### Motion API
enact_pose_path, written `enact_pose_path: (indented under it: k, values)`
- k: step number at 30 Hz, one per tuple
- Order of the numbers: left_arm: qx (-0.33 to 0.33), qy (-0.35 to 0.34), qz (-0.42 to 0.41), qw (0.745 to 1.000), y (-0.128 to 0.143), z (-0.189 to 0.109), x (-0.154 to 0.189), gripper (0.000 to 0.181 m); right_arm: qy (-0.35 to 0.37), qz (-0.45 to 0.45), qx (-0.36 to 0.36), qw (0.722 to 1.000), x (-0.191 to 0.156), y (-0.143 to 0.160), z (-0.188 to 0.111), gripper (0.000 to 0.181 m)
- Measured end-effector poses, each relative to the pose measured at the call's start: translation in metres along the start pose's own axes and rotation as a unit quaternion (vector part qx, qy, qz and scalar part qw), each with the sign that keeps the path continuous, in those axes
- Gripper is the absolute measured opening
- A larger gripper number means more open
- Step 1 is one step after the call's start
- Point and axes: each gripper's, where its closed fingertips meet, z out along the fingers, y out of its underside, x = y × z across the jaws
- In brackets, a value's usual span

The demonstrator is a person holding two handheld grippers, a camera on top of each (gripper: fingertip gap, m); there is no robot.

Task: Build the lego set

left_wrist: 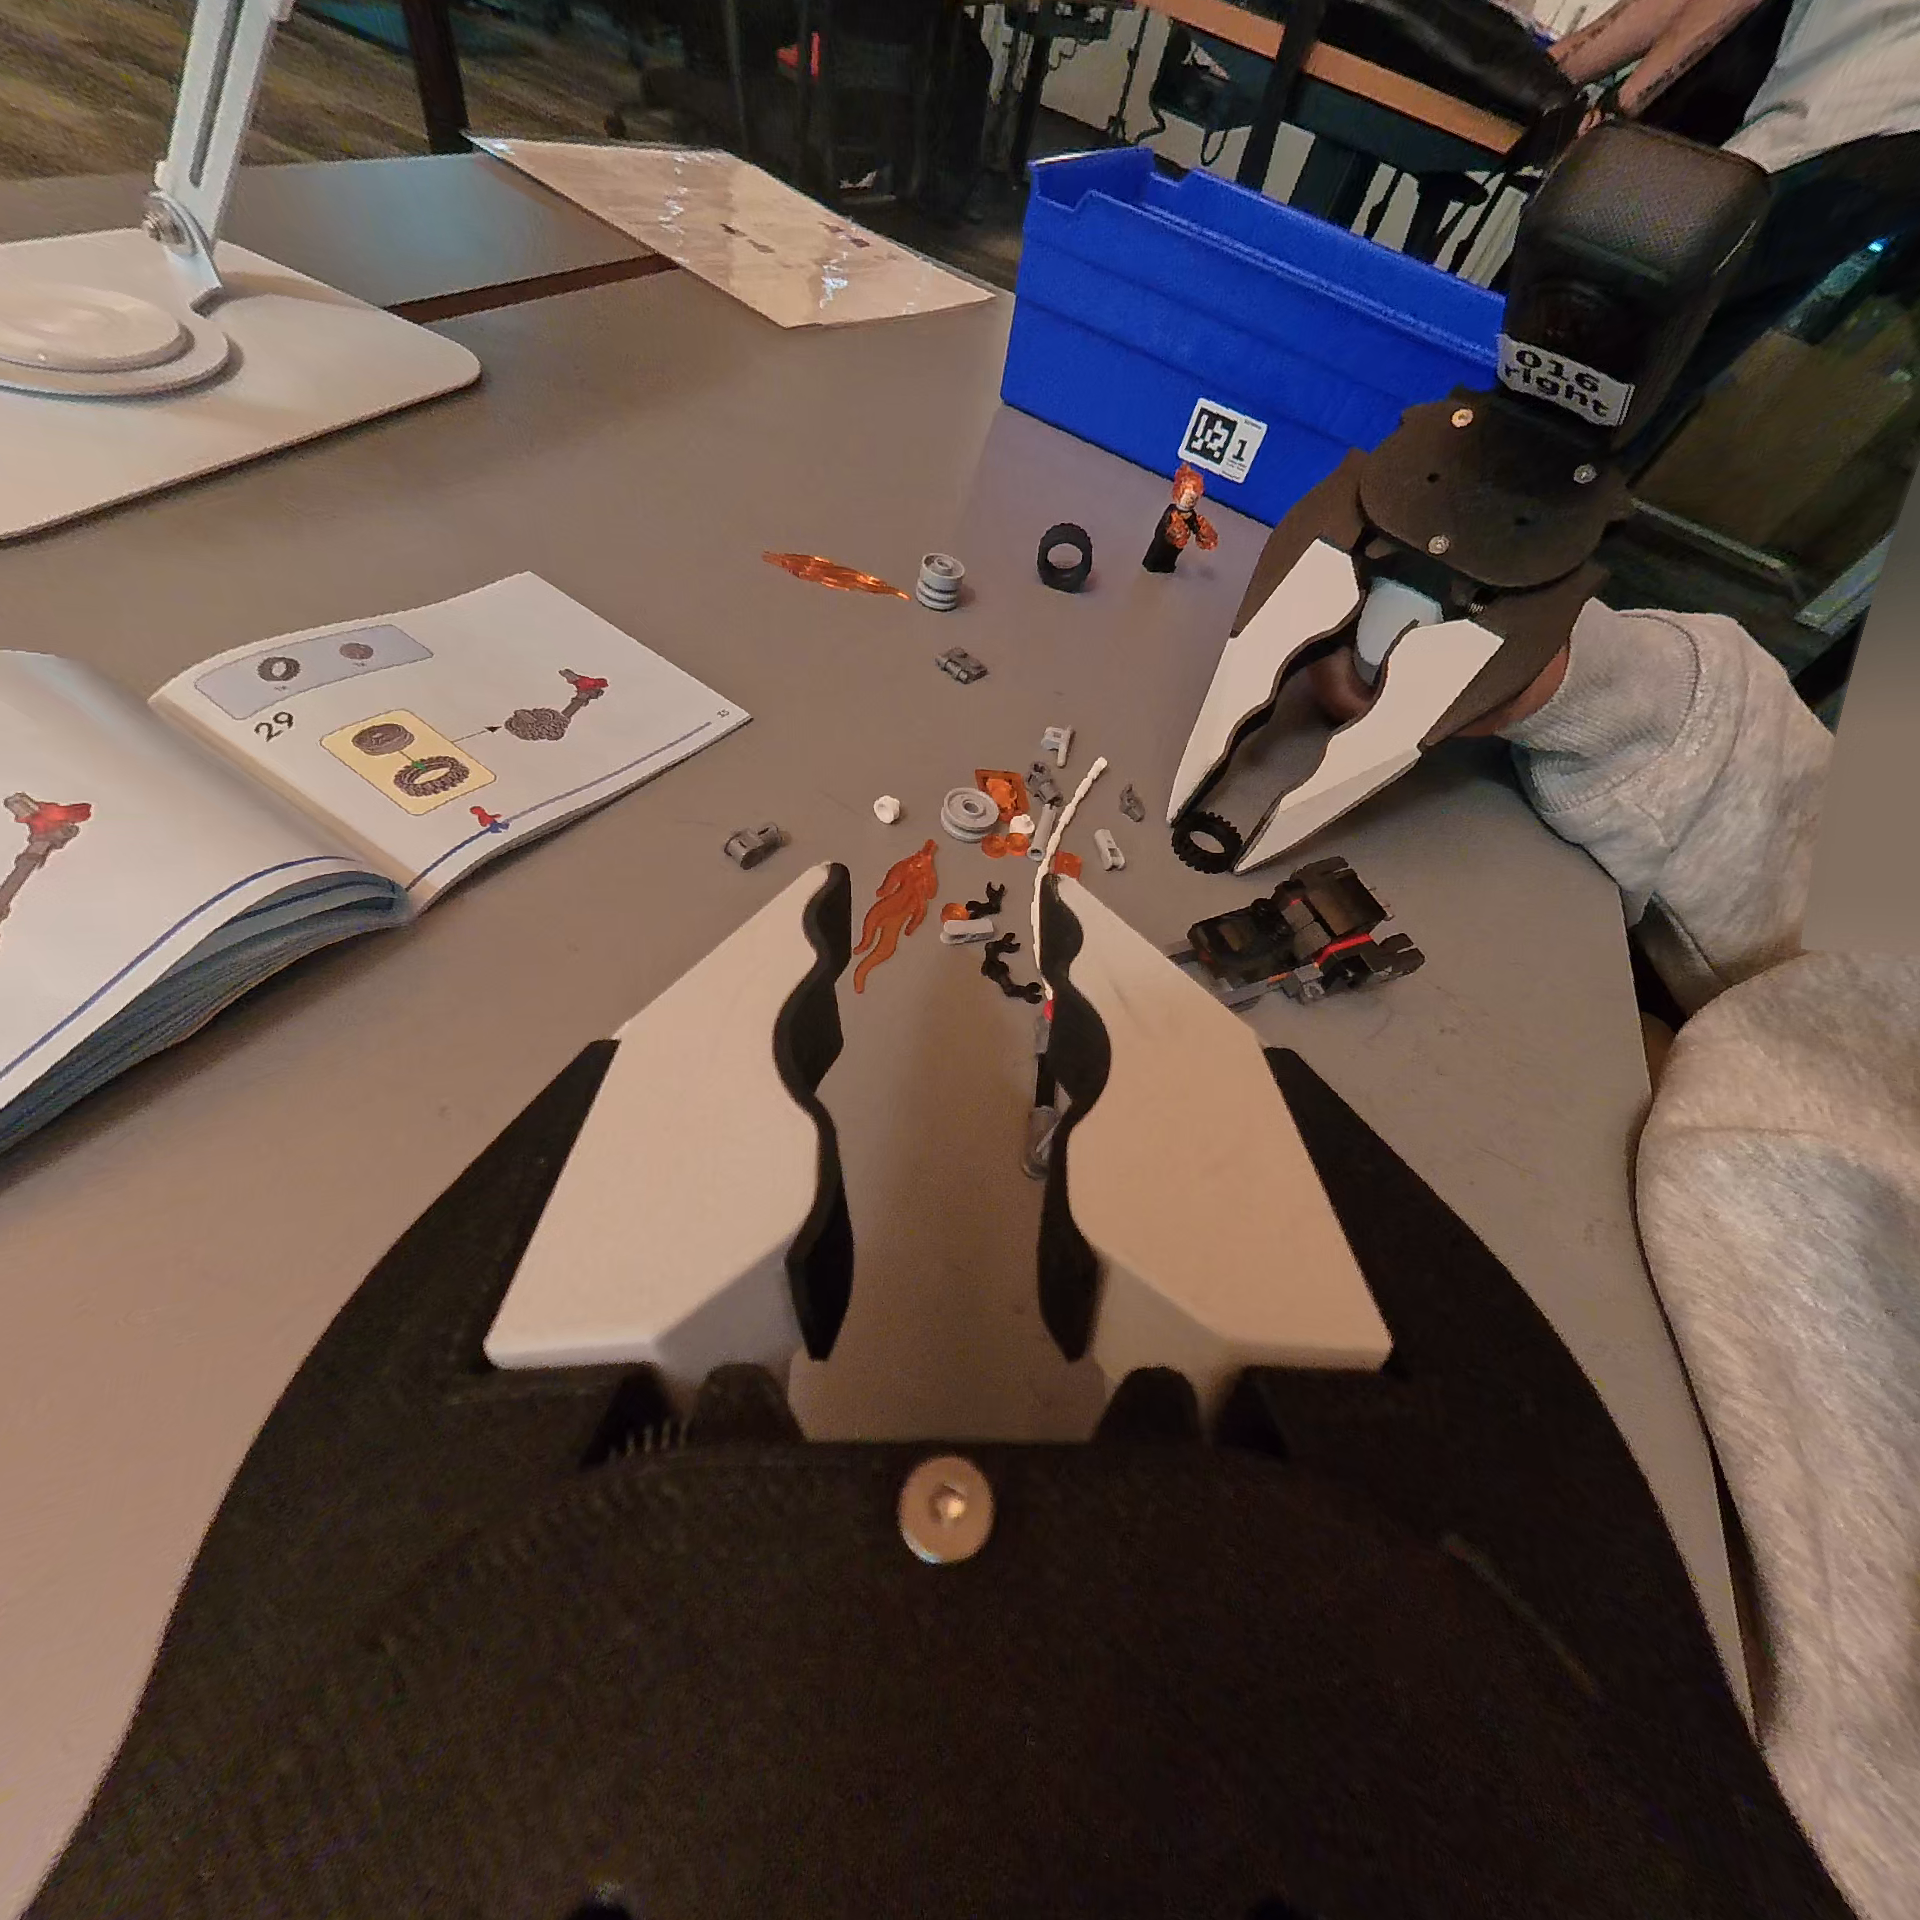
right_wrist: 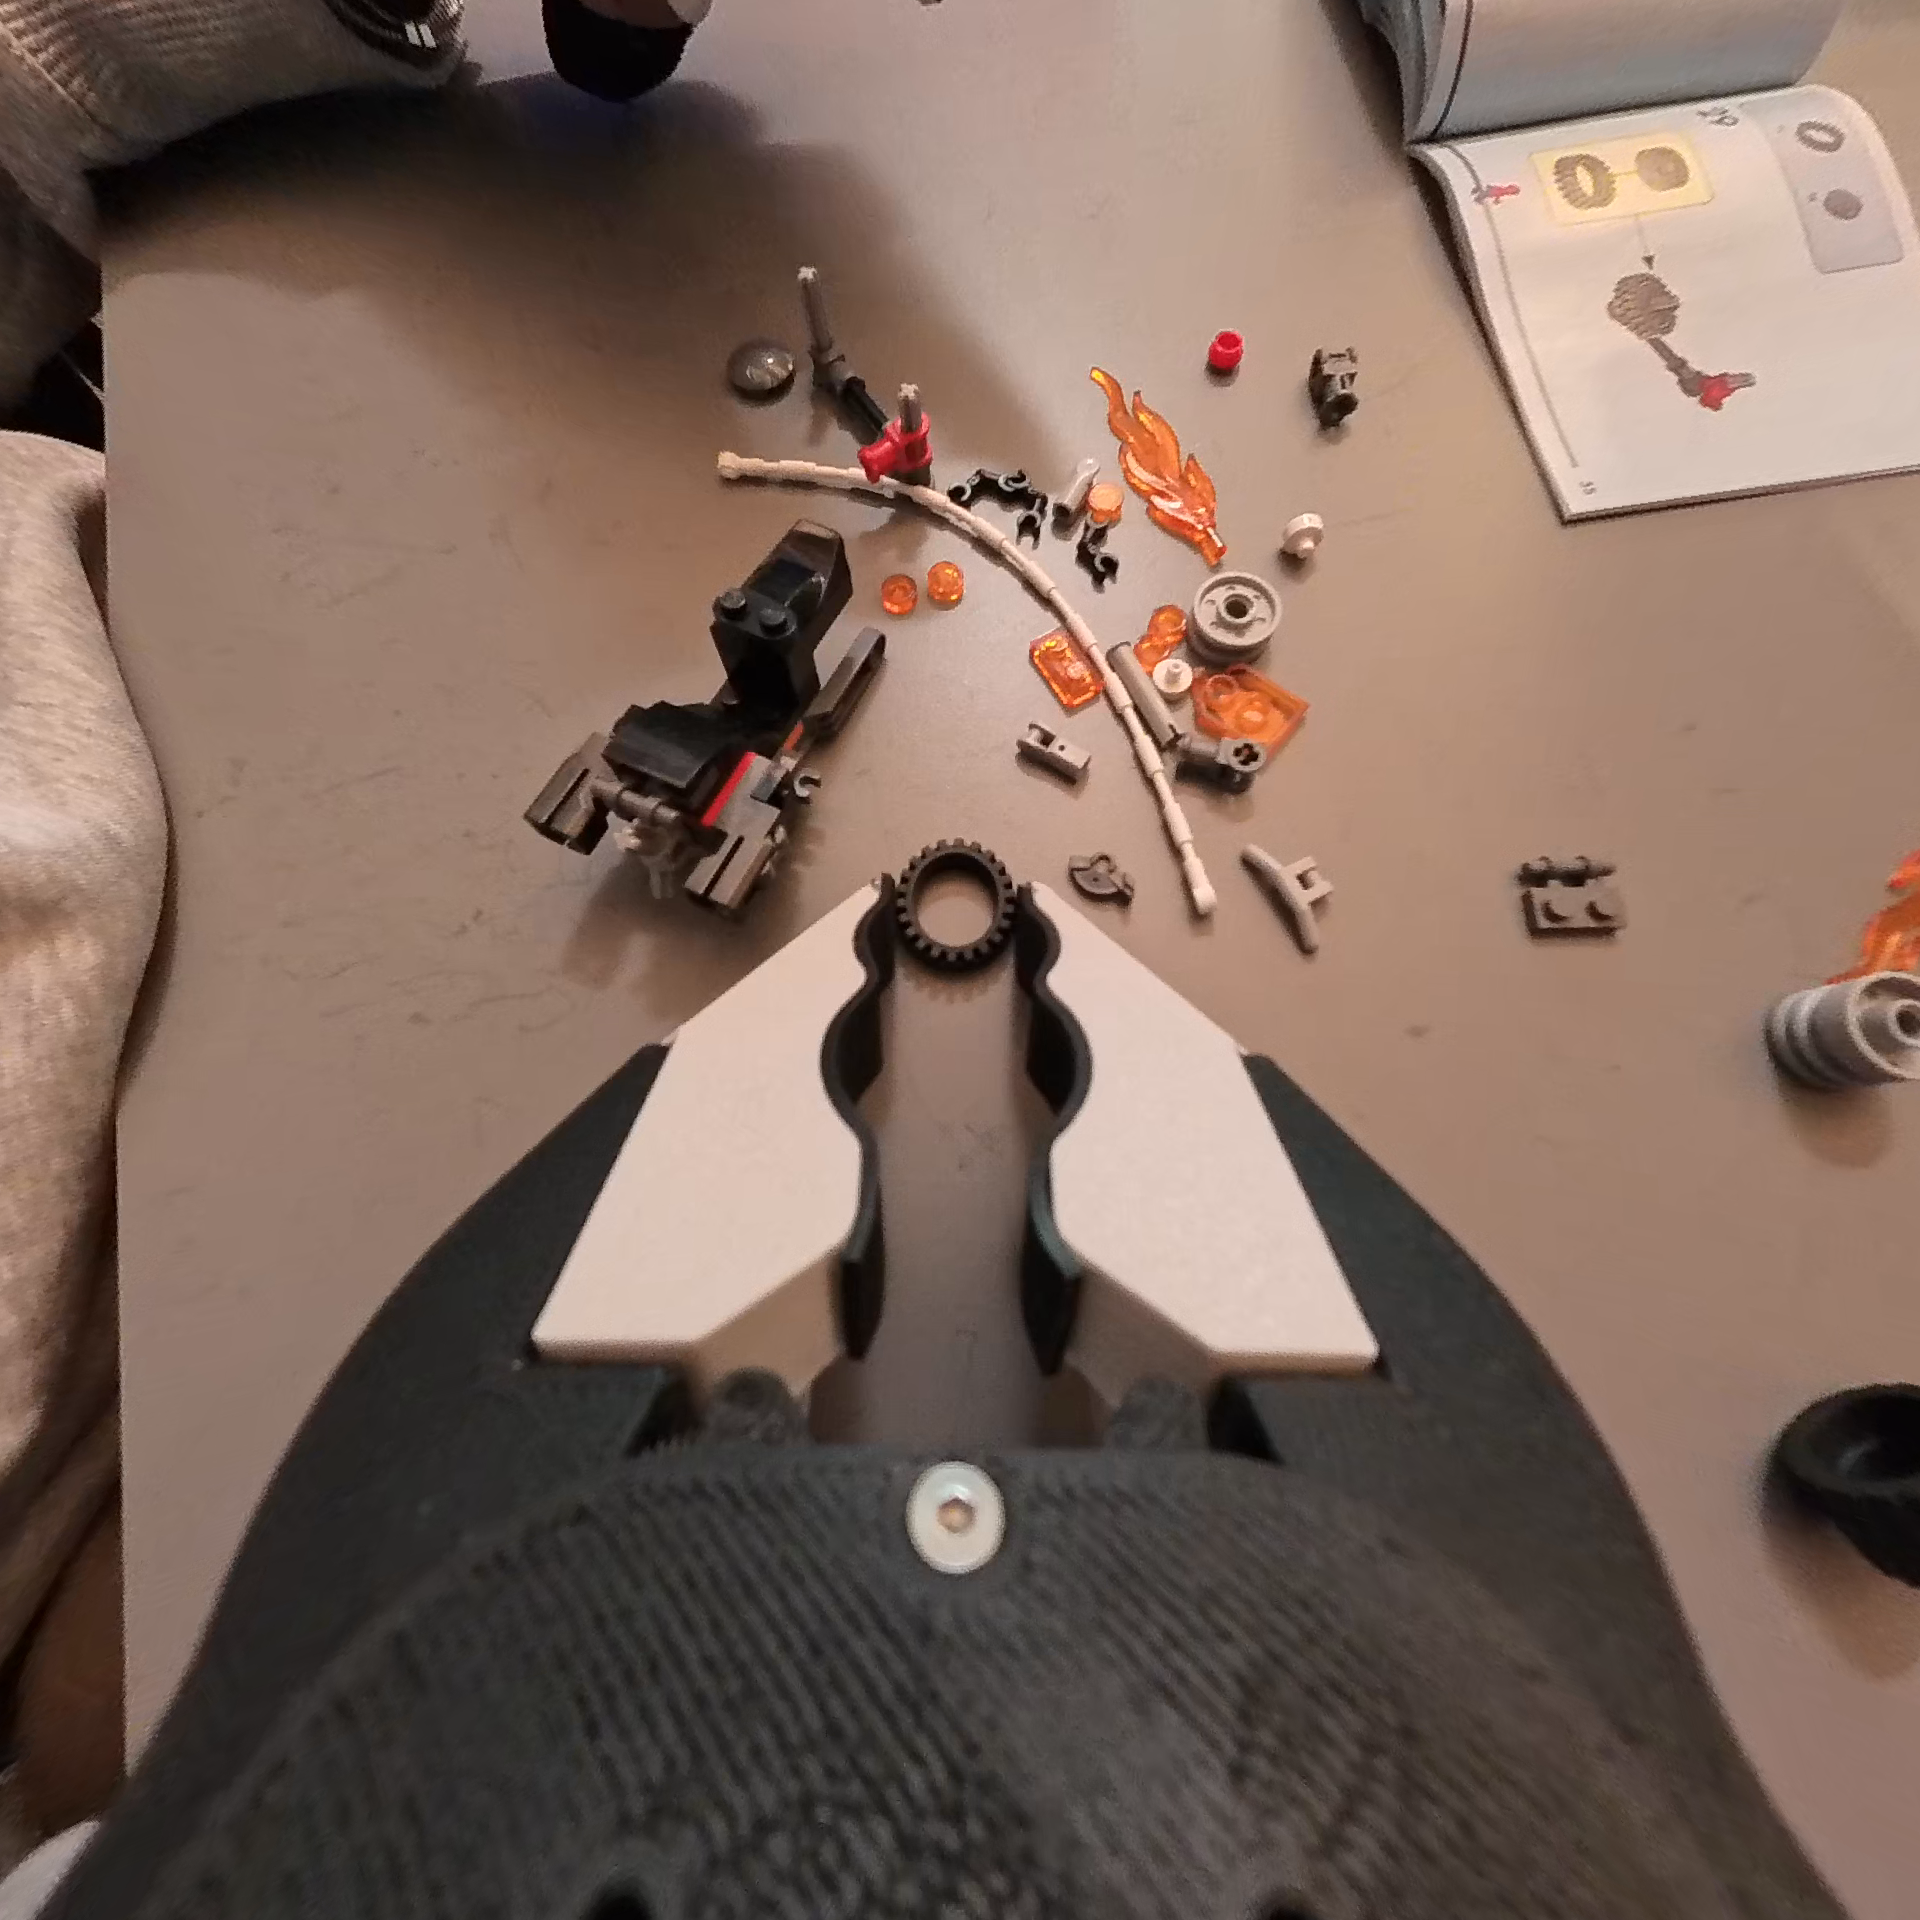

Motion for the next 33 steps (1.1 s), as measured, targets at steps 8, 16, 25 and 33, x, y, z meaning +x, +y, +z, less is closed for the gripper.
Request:
enact_pose_path:
  k: [8, 16, 25, 33]
  values:
    - [-0.002, 0.000, 0.001, 1.000, 0.0005, 0.0004, 0.0000, 0.034, -0.001, 0.002, 0.000, 1.000, 0.0001, -0.0001, 0.0000, 0.021]
    - [-0.004, -0.002, 0.002, 1.000, 0.0014, 0.0009, -0.0004, 0.035, -0.002, 0.002, 0.000, 1.000, 0.0002, 0.0000, 0.0000, 0.021]
    - [-0.012, -0.002, 0.005, 1.000, 0.0037, 0.0030, -0.0006, 0.035, -0.006, 0.006, 0.001, 1.000, 0.0000, 0.0001, -0.0001, 0.021]
    - [-0.026, -0.002, 0.012, 1.000, 0.0082, 0.0067, 0.0003, 0.037, -0.008, 0.007, 0.001, 1.000, -0.0001, 0.0000, -0.0001, 0.021]
